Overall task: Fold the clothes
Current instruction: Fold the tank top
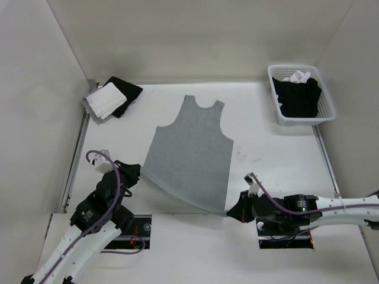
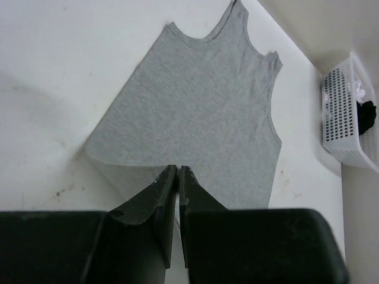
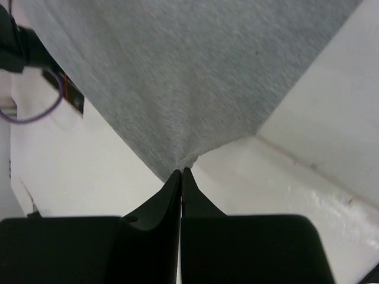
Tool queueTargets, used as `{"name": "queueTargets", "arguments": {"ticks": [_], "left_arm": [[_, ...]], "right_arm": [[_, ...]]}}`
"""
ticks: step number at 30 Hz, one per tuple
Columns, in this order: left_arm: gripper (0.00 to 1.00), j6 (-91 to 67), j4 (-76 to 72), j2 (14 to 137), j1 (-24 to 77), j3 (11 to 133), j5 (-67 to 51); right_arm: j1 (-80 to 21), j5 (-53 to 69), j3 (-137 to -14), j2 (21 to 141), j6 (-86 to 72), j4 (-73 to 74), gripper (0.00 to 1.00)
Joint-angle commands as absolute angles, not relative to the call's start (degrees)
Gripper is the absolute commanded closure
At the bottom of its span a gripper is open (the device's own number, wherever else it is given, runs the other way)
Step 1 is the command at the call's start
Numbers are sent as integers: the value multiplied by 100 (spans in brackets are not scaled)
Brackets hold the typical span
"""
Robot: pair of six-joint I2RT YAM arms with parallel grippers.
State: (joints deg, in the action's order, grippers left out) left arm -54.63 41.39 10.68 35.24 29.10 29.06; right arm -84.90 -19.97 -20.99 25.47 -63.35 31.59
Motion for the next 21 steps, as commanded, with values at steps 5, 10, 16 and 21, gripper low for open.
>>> {"name": "queueTargets", "arguments": {"ticks": [5, 10, 16, 21], "left_arm": [[100, -5539, 2949, 2492, 3556, 2926, 3094], [100, -4914, 532, 4855, 2827, 3356, 2831], [100, -4720, -957, 7879, 1816, 5015, 2110], [100, -4439, -836, 9963, 1586, 7273, 1573]], "right_arm": [[-8323, -3085, -2460, 3207, -7062, 3280, 100], [-5126, -1534, -2882, 4163, -4680, 1367, 100], [-2389, -27, -4295, 6439, -3657, -60, 100], [-1491, 421, -6061, 8389, -3568, -272, 100]]}}
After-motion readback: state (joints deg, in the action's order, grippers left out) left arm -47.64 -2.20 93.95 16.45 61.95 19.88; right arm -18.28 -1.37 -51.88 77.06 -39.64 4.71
